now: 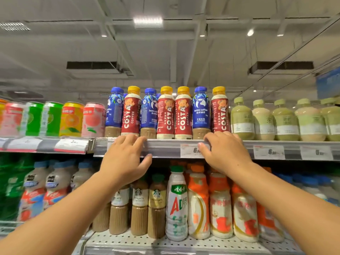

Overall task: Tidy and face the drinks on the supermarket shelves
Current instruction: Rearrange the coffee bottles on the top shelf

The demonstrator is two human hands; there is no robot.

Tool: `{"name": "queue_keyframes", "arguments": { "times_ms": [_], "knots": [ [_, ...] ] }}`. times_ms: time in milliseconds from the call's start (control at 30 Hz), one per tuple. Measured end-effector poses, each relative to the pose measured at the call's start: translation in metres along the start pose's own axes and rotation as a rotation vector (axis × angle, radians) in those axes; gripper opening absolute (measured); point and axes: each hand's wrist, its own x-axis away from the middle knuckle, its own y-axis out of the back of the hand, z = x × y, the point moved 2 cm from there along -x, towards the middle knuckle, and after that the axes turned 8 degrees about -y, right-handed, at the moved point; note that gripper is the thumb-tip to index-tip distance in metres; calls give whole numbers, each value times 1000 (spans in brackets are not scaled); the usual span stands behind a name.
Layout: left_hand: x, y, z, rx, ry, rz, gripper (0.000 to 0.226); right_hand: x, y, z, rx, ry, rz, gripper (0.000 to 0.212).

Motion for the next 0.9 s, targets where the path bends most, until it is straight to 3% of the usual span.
{"name": "queue_keyframes", "arguments": {
  "times_ms": [300, 400, 600, 700, 900],
  "knots": [
    [-33, 16, 24, 87, -43, 42, 38, -31, 14, 25, 312, -29, 148, 41],
    [-52, 30, 42, 155, -5, -51, 33, -32, 15, 27, 355, -34, 142, 44],
    [-104, 53, 69, 14, 8, -155, 49, -29, 13, 27, 334, -24, 105, 41],
    [-129, 56, 81, 4, 45, -121, 62, -28, 14, 27, 338, -32, 93, 42],
    [-152, 41, 93, -66, 17, -35, 60, -27, 14, 25, 318, -42, 80, 40]
  ]
}}
